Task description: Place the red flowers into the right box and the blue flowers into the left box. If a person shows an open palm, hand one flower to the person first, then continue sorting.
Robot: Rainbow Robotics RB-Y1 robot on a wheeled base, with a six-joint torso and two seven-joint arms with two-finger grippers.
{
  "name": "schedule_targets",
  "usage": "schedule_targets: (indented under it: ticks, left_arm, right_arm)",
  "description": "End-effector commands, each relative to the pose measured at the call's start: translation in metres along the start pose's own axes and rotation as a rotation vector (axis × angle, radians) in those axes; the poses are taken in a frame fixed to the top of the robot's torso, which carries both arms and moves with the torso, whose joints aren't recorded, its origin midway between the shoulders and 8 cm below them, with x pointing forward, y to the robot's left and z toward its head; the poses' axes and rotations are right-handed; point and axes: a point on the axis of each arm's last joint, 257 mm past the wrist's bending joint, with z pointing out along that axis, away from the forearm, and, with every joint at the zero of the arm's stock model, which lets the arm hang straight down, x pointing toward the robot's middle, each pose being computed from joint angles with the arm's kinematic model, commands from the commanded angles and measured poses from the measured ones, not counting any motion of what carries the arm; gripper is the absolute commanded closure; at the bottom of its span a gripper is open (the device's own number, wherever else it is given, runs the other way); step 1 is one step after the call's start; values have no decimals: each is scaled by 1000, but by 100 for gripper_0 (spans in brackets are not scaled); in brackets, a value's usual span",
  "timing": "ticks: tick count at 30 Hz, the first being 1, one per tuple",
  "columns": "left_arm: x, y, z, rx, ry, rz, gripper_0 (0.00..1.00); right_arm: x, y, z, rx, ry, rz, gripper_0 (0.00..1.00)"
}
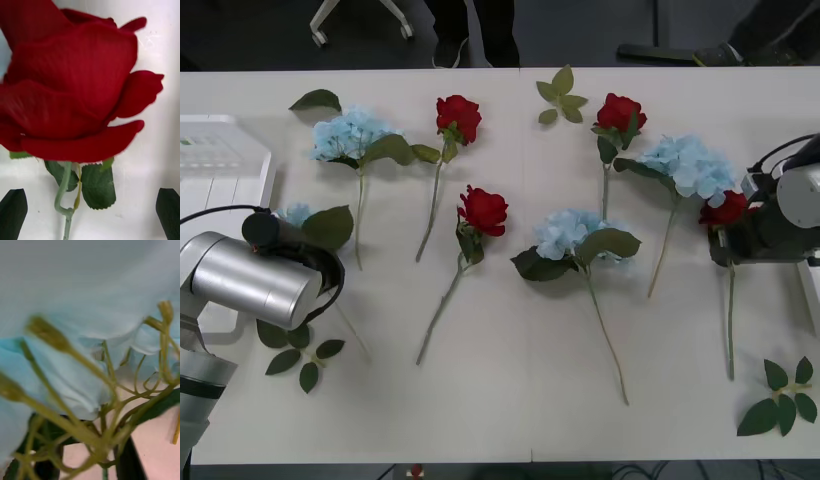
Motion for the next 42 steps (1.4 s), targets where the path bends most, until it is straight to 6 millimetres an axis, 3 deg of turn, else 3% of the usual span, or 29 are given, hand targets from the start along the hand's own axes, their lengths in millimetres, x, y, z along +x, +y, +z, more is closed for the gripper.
schedule_targets:
  ticks: [1, 8, 10, 15, 18, 22, 28, 36, 42]
  left_arm:
    - [-3, -23, -6, 41, -11, 26, 100]
    - [-8, -27, -14, 41, -12, 29, 100]
    - [-15, -29, -27, 30, -10, 30, 100]
    - [-31, -37, -72, 35, 16, 59, 100]
    - [-43, -41, -95, 54, 30, 78, 100]
    - [-71, -46, -121, 68, 6, 127, 100]
    - [-136, -39, -146, 72, -104, 248, 100]
    - [-224, -2, -159, 67, -269, 381, 100]
    - [-274, 50, -163, -12, -325, 438, 100]
  right_arm:
    - [-17, 4, -3, 2, -29, 23, 0]
    - [-14, 4, 9, 11, -24, 23, 0]
    - [-12, 5, 10, 7, -18, 28, 13]
    - [-11, 6, 11, 5, -15, 31, 83]
    - [-11, 7, 11, 4, -13, 35, 100]
    - [-10, 8, 12, 1, -10, 37, 100]
    - [-14, 17, 5, -30, -2, 42, 100]
    - [-61, 14, -53, -63, -26, 27, 100]
    - [-92, -2, -104, -59, -53, 7, 100]
